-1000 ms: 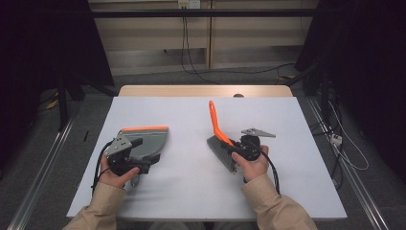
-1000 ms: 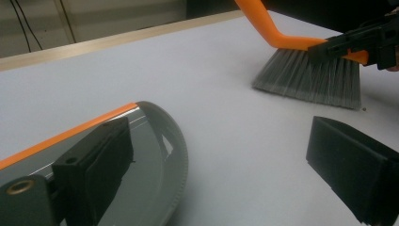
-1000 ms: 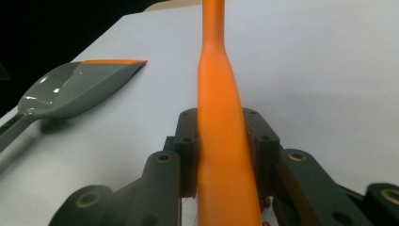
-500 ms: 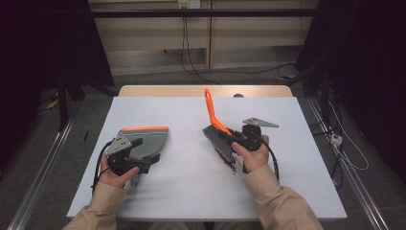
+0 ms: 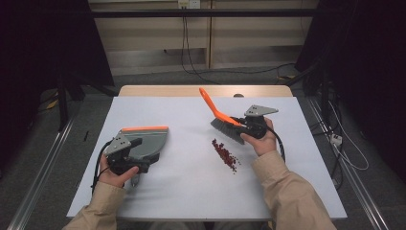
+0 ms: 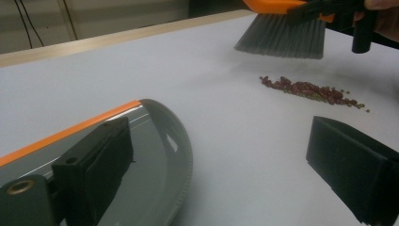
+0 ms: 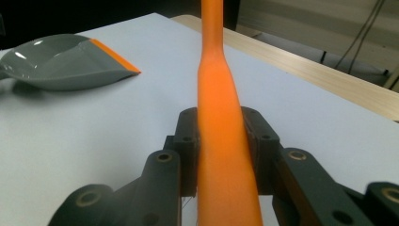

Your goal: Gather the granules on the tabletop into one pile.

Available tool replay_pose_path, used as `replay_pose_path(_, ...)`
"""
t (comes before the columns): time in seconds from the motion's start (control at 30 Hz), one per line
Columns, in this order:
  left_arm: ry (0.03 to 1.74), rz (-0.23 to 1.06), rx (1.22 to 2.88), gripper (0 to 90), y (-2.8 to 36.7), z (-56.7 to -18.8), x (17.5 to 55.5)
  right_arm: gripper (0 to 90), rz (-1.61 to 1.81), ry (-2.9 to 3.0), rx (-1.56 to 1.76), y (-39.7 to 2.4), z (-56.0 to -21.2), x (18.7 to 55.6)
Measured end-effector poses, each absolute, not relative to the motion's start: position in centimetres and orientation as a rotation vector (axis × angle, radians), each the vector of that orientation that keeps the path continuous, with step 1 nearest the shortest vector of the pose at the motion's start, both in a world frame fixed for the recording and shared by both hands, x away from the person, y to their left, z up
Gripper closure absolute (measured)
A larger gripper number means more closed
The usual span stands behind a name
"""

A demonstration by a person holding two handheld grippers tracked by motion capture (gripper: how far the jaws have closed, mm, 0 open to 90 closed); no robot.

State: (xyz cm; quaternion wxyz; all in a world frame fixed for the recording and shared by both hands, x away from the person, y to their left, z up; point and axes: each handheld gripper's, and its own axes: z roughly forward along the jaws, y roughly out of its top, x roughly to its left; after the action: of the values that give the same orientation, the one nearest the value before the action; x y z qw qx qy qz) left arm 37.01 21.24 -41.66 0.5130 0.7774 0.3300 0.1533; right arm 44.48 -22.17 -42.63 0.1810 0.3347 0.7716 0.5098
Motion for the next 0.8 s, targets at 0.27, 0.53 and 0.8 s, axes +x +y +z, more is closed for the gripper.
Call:
replay_pose_path(0.27, 0.800, 0.369, 1.871, 7.0, 21.1, -41.8, 37.1, 71.0, 1.495, 2.269, 0.769, -21.9, -44.0, 46.2)
replay_pose_path(0.53, 0.805, 0.370, 1.876, 6.4, 20.9, -41.9, 37.0, 71.0, 1.515, 2.343, 0.626, -21.8, -44.6, 47.7)
replay_pose_path(0.8, 0.809, 0.371, 1.877, 6.4, 21.1, -41.9, 37.0, 71.0, 1.528, 2.412, 0.537, -21.2, -44.9, 47.2)
